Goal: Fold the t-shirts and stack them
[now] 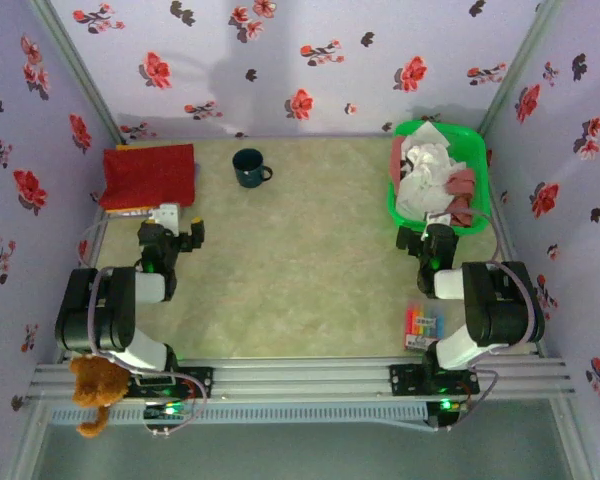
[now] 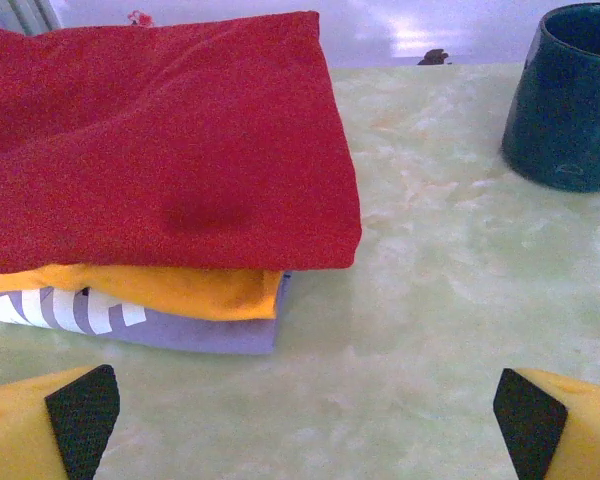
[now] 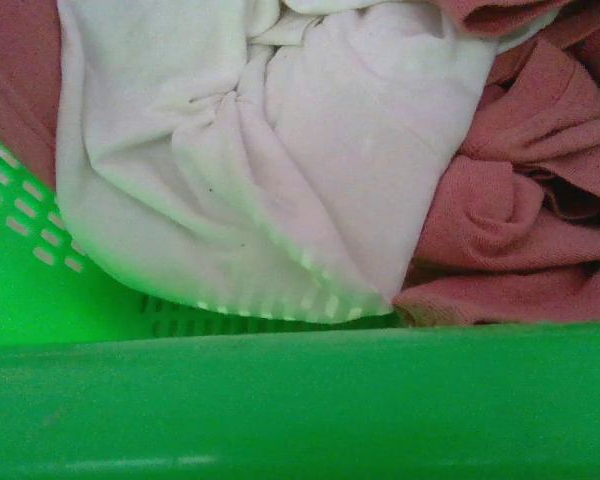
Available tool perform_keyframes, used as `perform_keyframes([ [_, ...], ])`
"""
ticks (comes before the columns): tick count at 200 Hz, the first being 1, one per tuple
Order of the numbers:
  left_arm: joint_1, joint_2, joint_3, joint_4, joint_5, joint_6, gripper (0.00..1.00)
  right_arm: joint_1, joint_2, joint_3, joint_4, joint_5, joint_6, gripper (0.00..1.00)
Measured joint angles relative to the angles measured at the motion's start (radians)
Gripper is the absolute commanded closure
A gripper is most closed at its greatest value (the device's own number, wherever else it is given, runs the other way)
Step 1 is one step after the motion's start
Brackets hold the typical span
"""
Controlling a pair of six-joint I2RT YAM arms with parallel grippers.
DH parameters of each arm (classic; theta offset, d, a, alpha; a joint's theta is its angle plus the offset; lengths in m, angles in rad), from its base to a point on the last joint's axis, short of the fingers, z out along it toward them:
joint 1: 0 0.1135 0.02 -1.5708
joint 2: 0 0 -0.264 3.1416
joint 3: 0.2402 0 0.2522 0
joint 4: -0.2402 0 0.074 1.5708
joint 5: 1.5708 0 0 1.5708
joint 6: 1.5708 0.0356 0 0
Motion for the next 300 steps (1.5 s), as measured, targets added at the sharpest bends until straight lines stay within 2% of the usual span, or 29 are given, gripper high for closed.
perform_keyframes([
  [216,0.001,0.000,0.002,-0.027,-0.084,-0.016,0.01,0.000,-0.003,0.000,-0.003,0.000,0.000,0.01],
  [235,0.000,-0.035,-0.002,-0.047,-0.113,-0.017,0.01,0.000,-0.059,0.051,-0.148,0.000,0.003,0.01],
  [259,-0.001,-0.171,-0.010,-0.117,-0.132,-0.021,0.01,0.002,-0.162,0.134,-0.296,0.005,0.014,0.01],
  [279,-0.002,-0.312,0.034,-0.279,-0.140,-0.046,0.01,0.009,-0.228,0.195,-0.414,0.008,0.027,0.01],
  [300,-0.005,-0.390,0.150,-0.476,-0.140,-0.085,0.01,0.019,-0.255,0.259,-0.531,0.022,0.042,0.01],
])
